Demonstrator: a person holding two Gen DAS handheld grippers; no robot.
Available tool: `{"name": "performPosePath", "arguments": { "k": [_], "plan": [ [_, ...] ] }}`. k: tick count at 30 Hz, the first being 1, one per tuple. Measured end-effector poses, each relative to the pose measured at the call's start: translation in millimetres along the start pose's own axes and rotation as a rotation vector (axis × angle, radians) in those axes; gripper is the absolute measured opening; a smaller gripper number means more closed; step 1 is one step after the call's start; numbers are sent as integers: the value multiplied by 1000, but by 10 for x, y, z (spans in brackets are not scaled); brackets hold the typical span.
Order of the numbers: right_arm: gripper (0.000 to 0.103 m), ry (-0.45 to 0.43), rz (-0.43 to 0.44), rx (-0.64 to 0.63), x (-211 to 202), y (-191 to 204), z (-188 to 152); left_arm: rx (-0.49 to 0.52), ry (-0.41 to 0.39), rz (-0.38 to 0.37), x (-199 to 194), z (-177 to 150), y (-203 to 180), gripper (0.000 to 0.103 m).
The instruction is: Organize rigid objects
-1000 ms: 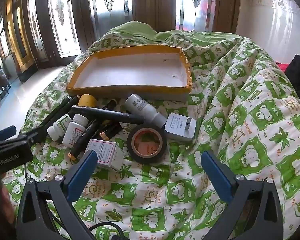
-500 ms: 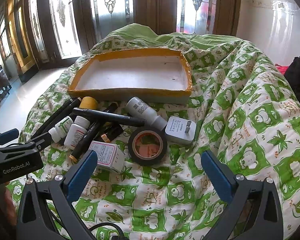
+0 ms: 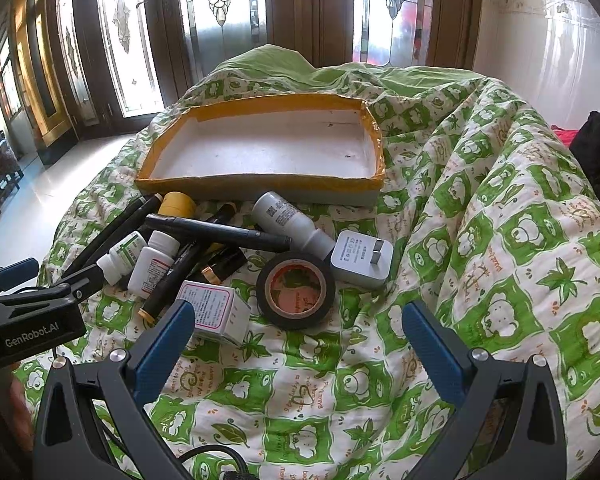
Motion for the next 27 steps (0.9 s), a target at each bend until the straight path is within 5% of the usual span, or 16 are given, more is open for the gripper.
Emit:
{"name": "performPosePath", "arguments": {
  "k": [27],
  "plan": [
    [103, 122, 66, -27, 87, -158, 329, -49, 22, -69, 38, -14, 27, 102]
  ]
}}
Point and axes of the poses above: each gripper's, at about its wrist camera, not at the fingertips, and x roughly the way its jaws point, y to its left, z to its top, the point moved 3 cm from there along x, roughly the way its jaws point, and after that the axes turned 11 degrees about x, right-handed, at the moved point
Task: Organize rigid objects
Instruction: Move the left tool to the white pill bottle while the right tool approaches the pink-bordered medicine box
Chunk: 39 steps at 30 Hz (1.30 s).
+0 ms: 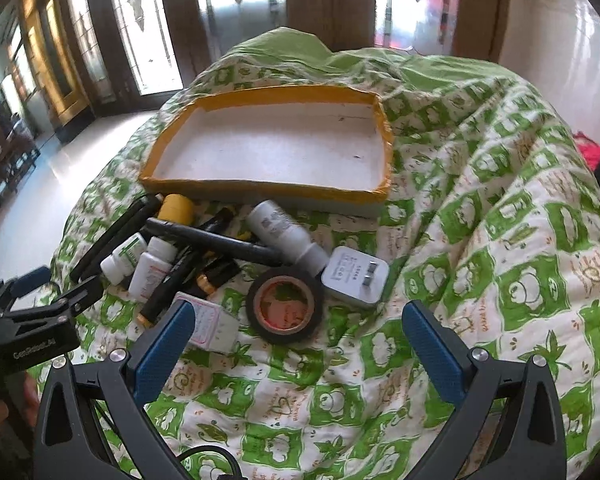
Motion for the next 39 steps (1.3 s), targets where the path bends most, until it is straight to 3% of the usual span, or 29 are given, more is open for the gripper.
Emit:
{"name": "performPosePath", "arguments": {
  "k": [7, 12, 14, 16, 17, 23, 25, 27, 29, 34, 39],
  "plan": [
    [103, -43, 9, -17, -42, 15, 0, -3, 5, -62, 29, 10, -3, 102],
    [98, -63, 25, 19, -86, -27, 30, 51, -29, -135, -35, 25, -147, 93],
    [95, -57, 22, 25, -76, -30, 43, 104, -8, -149, -3, 31, -271, 87],
    [88, -37, 32, 30, -50, -26, 57, 144, 34, -170, 75, 47, -369, 69],
    [83, -28, 40, 37, -42, -29, 65, 150, 51, -181, 113, 56, -396, 66],
    [82, -27, 44, 47, -22, -41, 81, 49, 52, -248, 209, 189, -322, 55],
    [82, -22, 45, 46, -6, -35, 78, 33, 68, -248, 294, 238, -301, 38],
    [82, -20, 44, 41, 4, -27, 72, 29, 92, -252, 394, 255, -316, 32],
    [82, -17, 42, 36, 17, -13, 59, 28, 101, -274, 468, 275, -352, 32],
    [82, 0, 45, 32, 69, 19, 25, 93, 99, -233, 529, 347, -495, 33],
    [82, 15, 52, 15, 110, 69, -21, 46, 115, -254, 641, 378, -446, 41]
  ]
}}
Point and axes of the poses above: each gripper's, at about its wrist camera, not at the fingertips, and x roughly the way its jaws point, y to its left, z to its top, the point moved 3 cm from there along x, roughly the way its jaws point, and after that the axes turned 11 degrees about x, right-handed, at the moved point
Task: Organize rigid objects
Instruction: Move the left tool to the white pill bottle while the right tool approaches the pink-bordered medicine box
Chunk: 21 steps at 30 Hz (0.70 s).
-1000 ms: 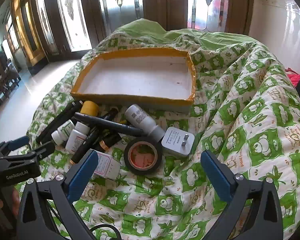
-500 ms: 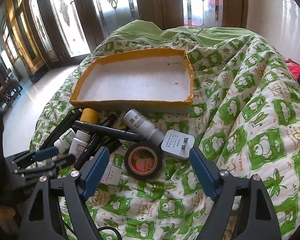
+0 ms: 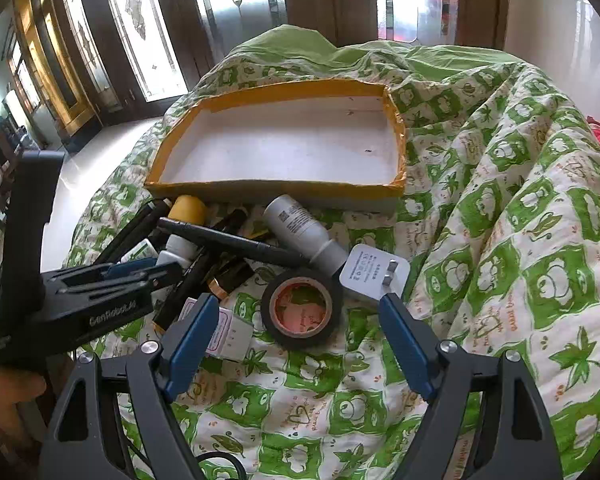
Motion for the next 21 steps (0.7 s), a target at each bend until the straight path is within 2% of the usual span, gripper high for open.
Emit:
{"name": "performPosePath", "arguments": {
  "k": [8, 13, 15, 18, 21],
  "plan": [
    [82, 38, 34, 14, 60, 2, -40, 10, -12, -11, -17, -31, -10, 38],
    [78, 72, 58, 19, 94, -4, -78, -1, -25, -24, -257, -122, 47, 38],
    [77, 91, 70, 11, 120, 27, -111, 1, 5, -45, -330, -171, 82, 38],
    [76, 151, 117, 12, 203, 125, -172, 20, 50, -29, -366, -269, 143, 38],
    [75, 225, 157, -5, 331, 249, -235, -19, 94, -19, -254, -389, 239, 38]
  ]
}}
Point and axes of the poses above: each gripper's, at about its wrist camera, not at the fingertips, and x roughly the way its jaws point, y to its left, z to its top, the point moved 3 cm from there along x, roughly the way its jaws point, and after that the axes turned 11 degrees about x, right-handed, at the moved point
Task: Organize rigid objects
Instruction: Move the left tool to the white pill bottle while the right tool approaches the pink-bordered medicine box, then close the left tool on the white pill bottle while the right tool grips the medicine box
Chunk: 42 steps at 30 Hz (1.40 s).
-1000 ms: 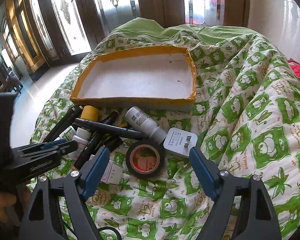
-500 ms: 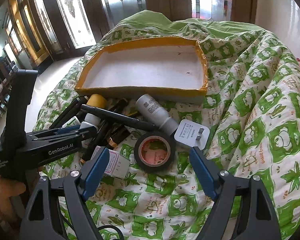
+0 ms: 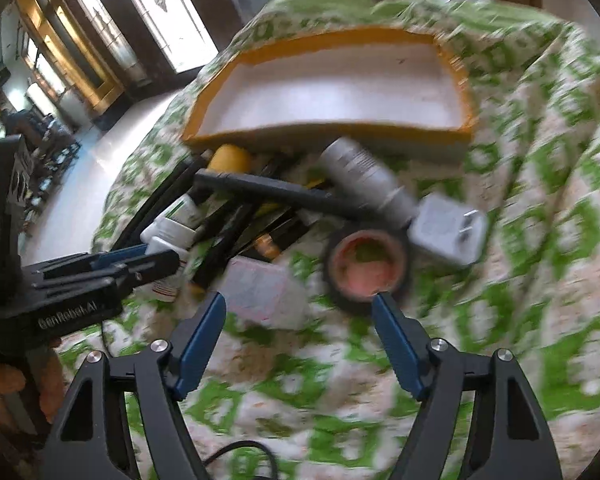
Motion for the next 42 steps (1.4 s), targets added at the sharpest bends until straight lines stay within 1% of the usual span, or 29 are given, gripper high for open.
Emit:
{"name": "performPosePath", "arguments": {
  "k": [1, 3, 5, 8, 9, 10, 13, 15, 20, 24, 28, 35, 39, 42],
  "plan": [
    [75, 32, -4, -27, 83, 52, -18, -16, 11, -8, 41, -15, 20, 38],
    [74, 59, -28, -74, 186, 116, -35, -12, 2, 1, 47, -14, 8, 39],
    [73, 68, -46, -87, 251, 149, -27, 2, 7, 13, 71, -18, -11, 39],
    [69, 68, -44, -70, 300, 172, 10, 11, 22, 31, 114, -41, -23, 41],
    [63, 66, -45, -72, 306, 187, 31, 12, 21, 32, 120, -38, -31, 41],
    [59, 65, -47, -80, 321, 206, 39, 13, 20, 35, 116, -46, -32, 41],
    [59, 52, -40, -87, 334, 231, 31, 19, 11, 43, 111, -50, -38, 41],
    [56, 37, -26, -81, 287, 208, 34, 26, -2, 50, 101, -42, -55, 40],
    [55, 16, 19, -40, 132, 90, 55, 6, -42, 34, 14, -45, -16, 39],
    [55, -2, 36, -19, 41, 33, 55, 0, -82, 30, -78, -53, 2, 38],
    [55, -41, 22, -37, -28, 39, 64, -2, -110, 28, -134, -41, -2, 38],
    [55, -98, -9, -69, -96, 78, 87, 3, -127, 39, -149, -18, -29, 38],
    [55, -144, -9, -82, -194, 90, 111, -4, -166, 30, -239, -27, -22, 38],
    [55, -159, -4, -86, -240, 98, 123, -11, -190, 20, -295, -19, -12, 37]
  ]
}}
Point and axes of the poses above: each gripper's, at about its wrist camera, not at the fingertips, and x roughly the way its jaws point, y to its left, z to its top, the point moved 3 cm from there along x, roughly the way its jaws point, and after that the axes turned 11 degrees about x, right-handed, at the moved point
